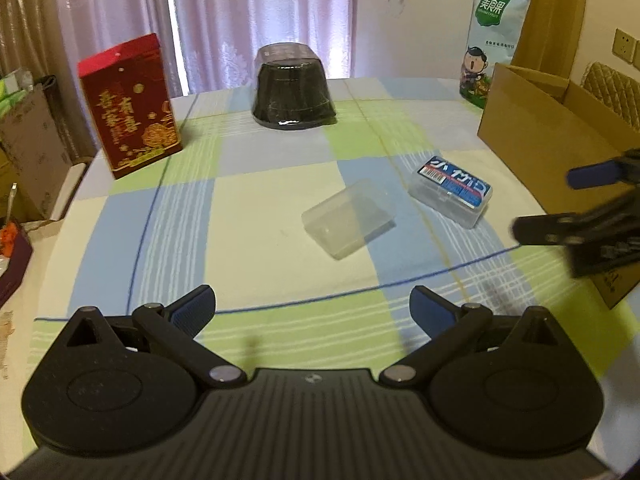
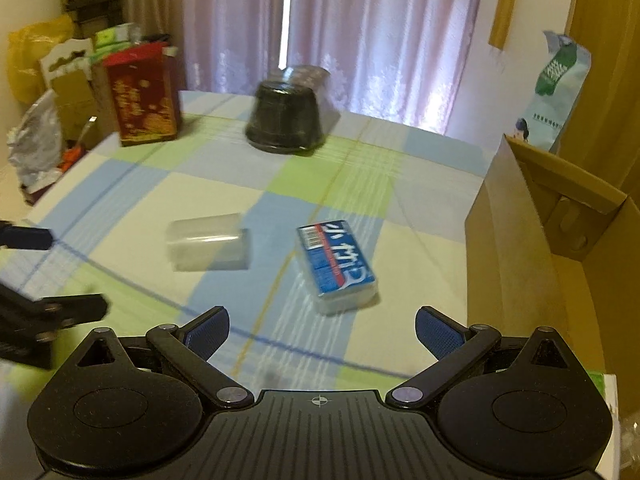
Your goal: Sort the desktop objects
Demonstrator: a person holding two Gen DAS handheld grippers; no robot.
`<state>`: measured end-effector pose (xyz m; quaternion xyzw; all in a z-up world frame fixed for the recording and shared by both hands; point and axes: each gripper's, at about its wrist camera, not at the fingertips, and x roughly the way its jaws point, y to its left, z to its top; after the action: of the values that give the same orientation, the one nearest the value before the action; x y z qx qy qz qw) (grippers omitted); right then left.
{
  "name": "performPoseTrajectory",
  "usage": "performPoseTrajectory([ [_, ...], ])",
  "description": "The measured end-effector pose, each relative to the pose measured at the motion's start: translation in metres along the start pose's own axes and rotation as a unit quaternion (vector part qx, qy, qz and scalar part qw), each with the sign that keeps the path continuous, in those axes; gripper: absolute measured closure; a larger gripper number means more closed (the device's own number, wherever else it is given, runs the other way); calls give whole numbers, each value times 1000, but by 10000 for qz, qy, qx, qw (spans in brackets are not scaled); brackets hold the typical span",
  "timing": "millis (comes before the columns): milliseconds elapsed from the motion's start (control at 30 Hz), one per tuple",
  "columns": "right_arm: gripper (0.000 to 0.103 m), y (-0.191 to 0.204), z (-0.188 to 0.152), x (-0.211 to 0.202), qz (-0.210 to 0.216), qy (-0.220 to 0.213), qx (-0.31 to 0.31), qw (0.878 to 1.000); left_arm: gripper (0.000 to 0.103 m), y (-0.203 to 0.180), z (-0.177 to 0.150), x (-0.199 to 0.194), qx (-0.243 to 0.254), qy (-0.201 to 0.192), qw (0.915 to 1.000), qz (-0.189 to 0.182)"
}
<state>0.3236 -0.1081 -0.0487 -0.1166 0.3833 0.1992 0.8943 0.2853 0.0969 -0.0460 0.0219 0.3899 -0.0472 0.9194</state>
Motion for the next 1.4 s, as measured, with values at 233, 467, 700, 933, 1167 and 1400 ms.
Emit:
performPoseTrajectory([
  [233,12,-12,9,47,-150,206,163,9995,1,11,15,19,-286,-130,9995,36],
  [467,13,-17,16,81,-246,333,136,9990,1,25,18,29,-574,-32,9983,82],
  [700,42,-16,15,92,-275,397,-111,9988,1,26,16,32,-529,39,9986,80],
  [933,42,-7,24,97,-73,219,-439,9988,1,26,12,37,-407,176,9989,144],
  [1167,42,12,19,99,402,52,-930,9948,1,31,7,45,-376,401,9985,45],
  [1400,42,33,-8,79,770,-48,-1183,9900,2,35,2,51,-368,595,9975,-104],
])
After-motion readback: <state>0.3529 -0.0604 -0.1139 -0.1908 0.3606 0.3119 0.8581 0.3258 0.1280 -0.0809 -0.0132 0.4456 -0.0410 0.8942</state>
